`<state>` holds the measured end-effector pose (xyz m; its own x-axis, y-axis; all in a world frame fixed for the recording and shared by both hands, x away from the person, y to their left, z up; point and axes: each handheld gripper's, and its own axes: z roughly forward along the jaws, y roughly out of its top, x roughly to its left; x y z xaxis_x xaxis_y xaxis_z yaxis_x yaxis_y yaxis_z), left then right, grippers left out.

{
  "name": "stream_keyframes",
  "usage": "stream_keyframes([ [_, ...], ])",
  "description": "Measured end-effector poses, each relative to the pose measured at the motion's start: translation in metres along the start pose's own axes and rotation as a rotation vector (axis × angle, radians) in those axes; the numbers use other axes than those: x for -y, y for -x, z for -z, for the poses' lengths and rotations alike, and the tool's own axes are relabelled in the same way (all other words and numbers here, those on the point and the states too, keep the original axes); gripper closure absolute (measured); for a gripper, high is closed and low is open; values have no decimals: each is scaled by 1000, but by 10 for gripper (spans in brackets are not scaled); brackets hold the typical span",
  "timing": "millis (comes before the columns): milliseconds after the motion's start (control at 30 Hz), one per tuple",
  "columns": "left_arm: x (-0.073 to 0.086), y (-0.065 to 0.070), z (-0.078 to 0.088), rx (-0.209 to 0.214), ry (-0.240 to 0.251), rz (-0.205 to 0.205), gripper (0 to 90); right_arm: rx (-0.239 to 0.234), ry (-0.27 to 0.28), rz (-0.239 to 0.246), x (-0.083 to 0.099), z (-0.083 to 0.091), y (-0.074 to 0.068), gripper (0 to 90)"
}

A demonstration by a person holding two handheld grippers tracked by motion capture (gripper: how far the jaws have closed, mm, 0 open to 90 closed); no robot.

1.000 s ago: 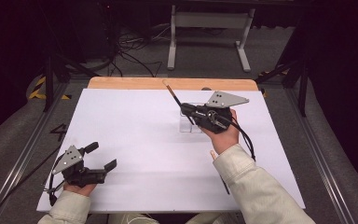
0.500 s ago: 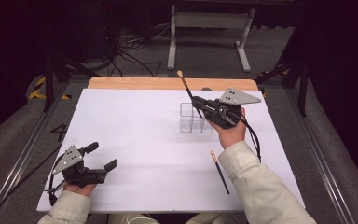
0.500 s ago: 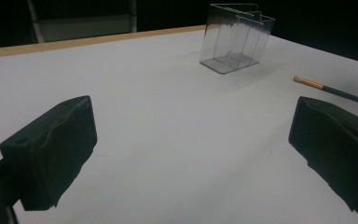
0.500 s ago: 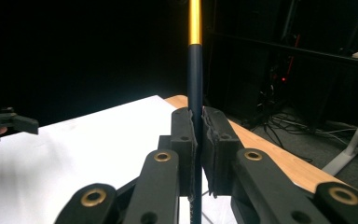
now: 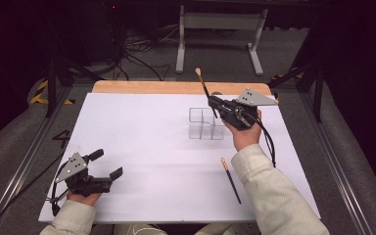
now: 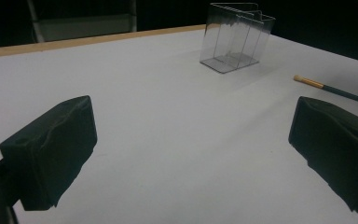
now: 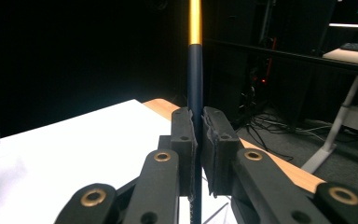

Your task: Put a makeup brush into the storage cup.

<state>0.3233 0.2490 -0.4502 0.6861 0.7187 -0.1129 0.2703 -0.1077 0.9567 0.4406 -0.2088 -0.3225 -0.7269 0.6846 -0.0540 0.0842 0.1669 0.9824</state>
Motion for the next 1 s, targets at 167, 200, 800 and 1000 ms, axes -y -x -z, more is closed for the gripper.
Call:
stream_keyframes([
  [167, 0, 0, 1, 0, -3, -2, 15, 25, 6, -2, 2, -4, 6, 838],
  [200, 0, 0, 1, -1, -1, -2, 15, 28, 7, -4, 3, -6, 8, 839],
  [800, 1, 0, 1, 3, -7, -1, 15, 76, -3, -32, 17, -24, 23, 838],
  [1000, 1, 0, 1, 1, -4, -3, 15, 70, -28, -27, 24, -32, 20, 838],
])
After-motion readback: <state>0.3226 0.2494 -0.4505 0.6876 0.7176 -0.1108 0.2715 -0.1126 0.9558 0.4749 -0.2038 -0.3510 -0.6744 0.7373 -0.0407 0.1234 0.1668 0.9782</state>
